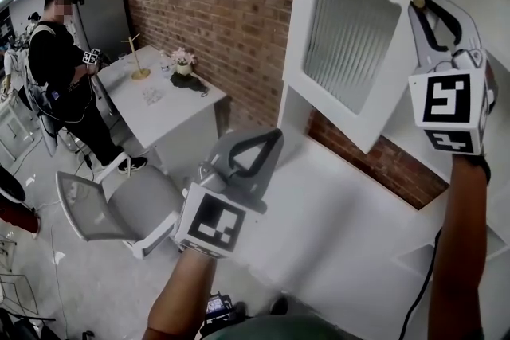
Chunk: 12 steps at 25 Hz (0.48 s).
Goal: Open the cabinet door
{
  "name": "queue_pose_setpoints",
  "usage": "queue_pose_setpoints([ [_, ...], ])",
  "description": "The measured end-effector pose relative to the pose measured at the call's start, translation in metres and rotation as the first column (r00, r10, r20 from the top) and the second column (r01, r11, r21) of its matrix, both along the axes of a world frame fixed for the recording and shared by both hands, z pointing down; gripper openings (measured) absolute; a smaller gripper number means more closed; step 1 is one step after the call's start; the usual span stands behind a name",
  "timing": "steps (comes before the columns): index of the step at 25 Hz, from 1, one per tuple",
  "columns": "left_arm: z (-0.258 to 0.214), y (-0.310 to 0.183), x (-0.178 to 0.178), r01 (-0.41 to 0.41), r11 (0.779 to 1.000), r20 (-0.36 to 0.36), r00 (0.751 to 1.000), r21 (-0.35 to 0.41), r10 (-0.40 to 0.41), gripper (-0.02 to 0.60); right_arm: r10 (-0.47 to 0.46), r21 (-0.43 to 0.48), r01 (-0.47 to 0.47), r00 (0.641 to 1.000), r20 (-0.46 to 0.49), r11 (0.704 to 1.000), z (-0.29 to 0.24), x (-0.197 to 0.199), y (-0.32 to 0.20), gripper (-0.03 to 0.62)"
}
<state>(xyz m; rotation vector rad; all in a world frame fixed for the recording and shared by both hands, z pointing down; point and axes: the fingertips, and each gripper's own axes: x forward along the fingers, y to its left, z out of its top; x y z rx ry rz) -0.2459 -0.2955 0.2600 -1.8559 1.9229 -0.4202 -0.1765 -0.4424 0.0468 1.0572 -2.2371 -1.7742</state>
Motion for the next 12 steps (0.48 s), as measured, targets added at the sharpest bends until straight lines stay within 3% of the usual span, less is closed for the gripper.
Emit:
queue_pose_setpoints([
  [12,-0.007,0.049,-0.004,-0.005,0.999,-0.014,1.0,0.041,0.005,-0.002,0.051,0.164,-0.027,0.988,-0.144,0.986,0.001,-0.058,0.122,0.078],
])
